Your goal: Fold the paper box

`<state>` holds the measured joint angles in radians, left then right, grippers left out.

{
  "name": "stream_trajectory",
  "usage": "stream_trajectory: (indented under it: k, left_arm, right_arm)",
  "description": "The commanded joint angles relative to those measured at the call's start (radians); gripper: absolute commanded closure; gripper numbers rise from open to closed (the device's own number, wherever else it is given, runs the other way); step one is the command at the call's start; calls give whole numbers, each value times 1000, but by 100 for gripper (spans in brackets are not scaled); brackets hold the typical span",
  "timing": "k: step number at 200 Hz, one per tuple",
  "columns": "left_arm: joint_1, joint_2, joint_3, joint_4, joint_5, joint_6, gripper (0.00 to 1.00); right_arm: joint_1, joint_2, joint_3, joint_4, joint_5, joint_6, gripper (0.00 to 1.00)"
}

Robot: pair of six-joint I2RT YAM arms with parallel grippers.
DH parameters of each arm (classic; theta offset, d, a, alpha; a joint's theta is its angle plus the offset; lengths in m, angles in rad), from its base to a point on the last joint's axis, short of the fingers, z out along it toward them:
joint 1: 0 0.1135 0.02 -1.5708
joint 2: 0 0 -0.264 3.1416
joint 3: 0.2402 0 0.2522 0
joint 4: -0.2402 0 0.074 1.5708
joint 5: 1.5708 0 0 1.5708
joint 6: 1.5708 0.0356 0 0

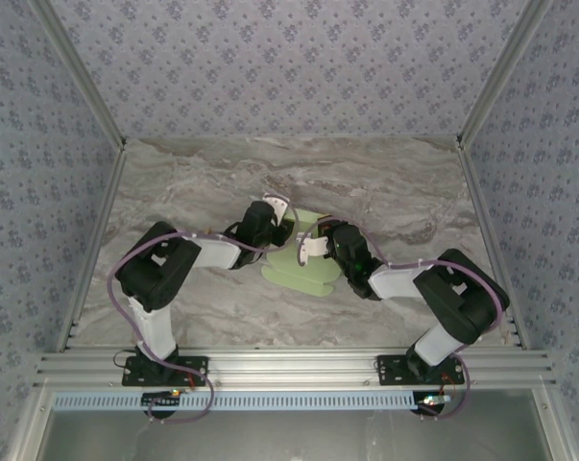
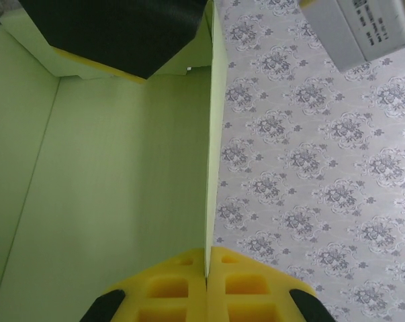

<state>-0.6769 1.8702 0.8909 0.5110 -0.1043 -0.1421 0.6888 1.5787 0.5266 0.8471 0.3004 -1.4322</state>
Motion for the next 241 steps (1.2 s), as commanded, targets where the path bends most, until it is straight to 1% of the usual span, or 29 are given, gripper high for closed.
stream_trajectory:
  k: [1, 23, 81, 91, 117, 136, 193, 241]
  left_arm:
    - [8, 28, 36, -74, -205, -44, 67]
    - [4, 29, 41, -81, -260, -91, 67]
    - [2, 28, 71, -106, -267, -142, 67]
    - [2, 27, 69, -97, -242, -141, 67]
    - [2, 18, 46, -25, -134, -113, 60]
    - [2, 5, 26, 8, -90, -90, 57]
    - [2, -47, -39, 55, 27, -33, 51]
    - [2, -73, -77, 91, 74, -27, 47]
  right_arm:
    - [11, -28, 4, -72, 10, 11, 100]
    - [15, -30, 6, -81, 12, 15, 100]
    - [15, -28, 4, -94, 16, 29, 100]
    - [15, -24, 6, -94, 17, 31, 100]
    - [10, -20, 9, -94, 23, 39, 100]
    - [7, -21, 11, -95, 28, 45, 100]
    - [2, -13, 19, -98, 35, 55, 100]
    - [3, -11, 24, -100, 39, 54, 100]
